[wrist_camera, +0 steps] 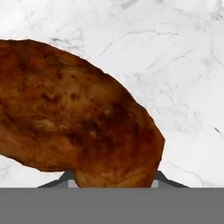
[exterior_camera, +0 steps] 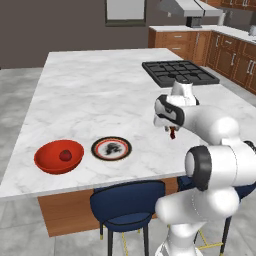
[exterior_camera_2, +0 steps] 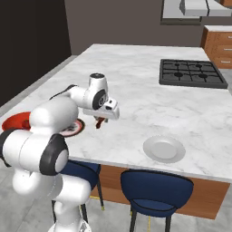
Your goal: Pick the chicken drumstick and tomato from their plates and place them in the bowl. Then put the bowl in the fridge.
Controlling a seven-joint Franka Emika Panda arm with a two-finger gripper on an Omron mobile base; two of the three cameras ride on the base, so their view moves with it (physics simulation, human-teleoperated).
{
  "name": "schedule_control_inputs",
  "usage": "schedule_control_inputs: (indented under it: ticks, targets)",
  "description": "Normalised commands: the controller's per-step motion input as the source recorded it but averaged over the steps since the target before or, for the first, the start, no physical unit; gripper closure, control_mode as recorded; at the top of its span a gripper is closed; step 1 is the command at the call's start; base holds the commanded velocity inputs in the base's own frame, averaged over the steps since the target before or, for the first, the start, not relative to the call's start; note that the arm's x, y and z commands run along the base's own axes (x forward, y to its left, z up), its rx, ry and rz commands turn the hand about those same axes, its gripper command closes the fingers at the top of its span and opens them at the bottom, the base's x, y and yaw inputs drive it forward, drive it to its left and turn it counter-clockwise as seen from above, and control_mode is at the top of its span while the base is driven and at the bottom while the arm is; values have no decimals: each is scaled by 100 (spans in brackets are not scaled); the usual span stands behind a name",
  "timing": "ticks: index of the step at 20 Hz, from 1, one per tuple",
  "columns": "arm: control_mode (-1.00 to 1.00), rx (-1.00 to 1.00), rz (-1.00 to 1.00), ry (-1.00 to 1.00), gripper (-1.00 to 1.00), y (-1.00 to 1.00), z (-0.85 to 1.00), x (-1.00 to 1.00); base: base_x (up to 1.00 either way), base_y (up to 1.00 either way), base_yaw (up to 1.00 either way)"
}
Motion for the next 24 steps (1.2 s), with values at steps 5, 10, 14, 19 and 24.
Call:
schedule_control_inputs:
  ticks: [5,10,14,19,24]
  targets:
    - [-100,-5,10,0,100,76,-2,5,0,0,0]
    - [-100,0,11,0,100,77,-2,9,0,0,0]
    - [-100,0,9,0,100,80,0,13,0,0,0]
    - [-100,0,11,0,100,81,0,8,0,0,0]
    - [-100,0,10,1,100,80,1,5,0,0,0]
